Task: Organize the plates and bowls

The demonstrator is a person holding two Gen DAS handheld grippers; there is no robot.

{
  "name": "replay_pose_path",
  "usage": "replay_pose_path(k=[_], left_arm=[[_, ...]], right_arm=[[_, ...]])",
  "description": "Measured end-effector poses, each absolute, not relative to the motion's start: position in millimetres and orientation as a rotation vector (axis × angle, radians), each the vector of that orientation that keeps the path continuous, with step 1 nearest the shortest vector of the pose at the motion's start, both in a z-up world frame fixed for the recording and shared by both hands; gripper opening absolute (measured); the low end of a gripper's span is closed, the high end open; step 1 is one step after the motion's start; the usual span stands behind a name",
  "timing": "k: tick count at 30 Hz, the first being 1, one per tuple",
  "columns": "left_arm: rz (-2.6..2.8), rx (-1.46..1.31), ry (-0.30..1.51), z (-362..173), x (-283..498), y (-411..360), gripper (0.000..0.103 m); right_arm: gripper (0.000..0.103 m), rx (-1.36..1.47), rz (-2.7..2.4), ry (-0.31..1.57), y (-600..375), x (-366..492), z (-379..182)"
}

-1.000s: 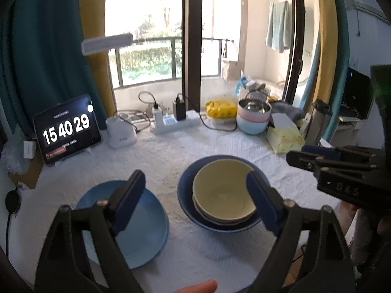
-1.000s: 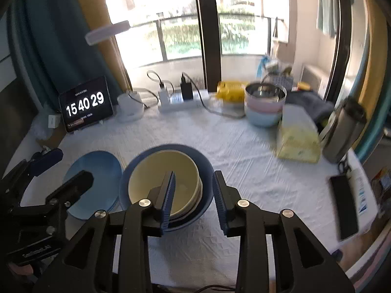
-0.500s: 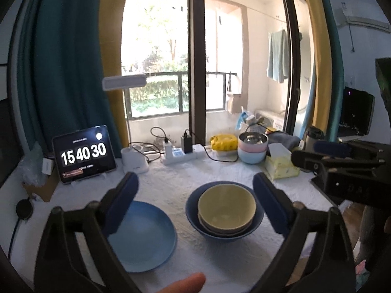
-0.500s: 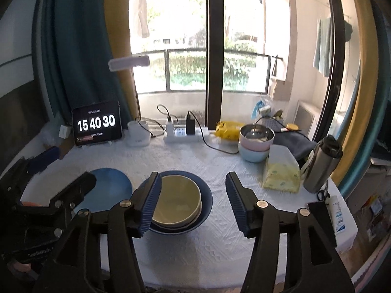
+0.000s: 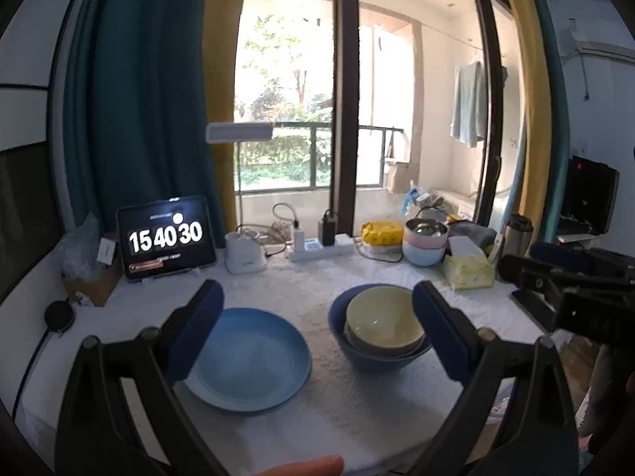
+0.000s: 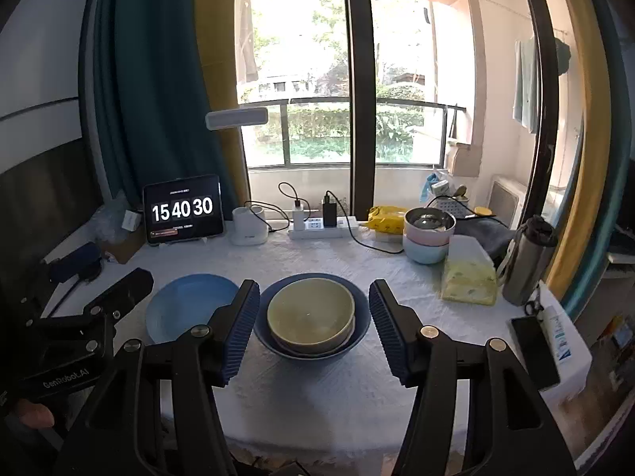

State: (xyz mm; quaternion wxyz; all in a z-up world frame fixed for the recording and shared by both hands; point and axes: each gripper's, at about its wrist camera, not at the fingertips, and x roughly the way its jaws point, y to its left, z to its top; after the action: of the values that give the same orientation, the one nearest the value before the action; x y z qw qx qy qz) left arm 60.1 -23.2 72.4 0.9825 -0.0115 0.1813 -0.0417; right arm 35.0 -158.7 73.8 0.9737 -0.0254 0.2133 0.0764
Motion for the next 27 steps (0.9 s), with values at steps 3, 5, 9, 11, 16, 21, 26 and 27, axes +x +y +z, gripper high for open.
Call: replay_pose_path(k=[3, 5, 9, 11, 16, 21, 26, 27], left_arm=[[-0.069, -0.034, 0.411, 57, 69, -18, 0.097], [-0.069, -0.045, 0.457, 42, 82, -16, 0.097], [-0.057, -0.054, 0.526, 11, 111, -17, 0.097], [-0.055, -0.056, 0.583, -6, 130, -18, 0.097], [-0.06, -0.073, 0.664, -32, 164, -22, 0.097], [-0.06, -0.046, 0.7, -44, 192, -34, 0.096], [-0.058, 0.003, 0.739, -52, 217, -43, 0.094], [-0.058, 0.015, 0.749, -54, 222, -44, 0.089]], right_arm=[[0.06, -0.038, 0.162, 0.454, -159, 41, 62], [0.06, -0.029, 0.169, 0.49, -159, 52, 51], [0.06, -0.02, 0.156, 0.565, -163, 81, 23], [0.06, -0.014, 0.14, 0.599, -170, 96, 9], [0.06, 0.01, 0.099, 0.661, -193, 131, -16], [0.06, 0.046, 0.073, 0.712, -219, 160, -33], [0.06, 0.086, 0.087, 0.764, -233, 188, -49], [0.06, 0.096, 0.096, 0.774, -234, 194, -52]])
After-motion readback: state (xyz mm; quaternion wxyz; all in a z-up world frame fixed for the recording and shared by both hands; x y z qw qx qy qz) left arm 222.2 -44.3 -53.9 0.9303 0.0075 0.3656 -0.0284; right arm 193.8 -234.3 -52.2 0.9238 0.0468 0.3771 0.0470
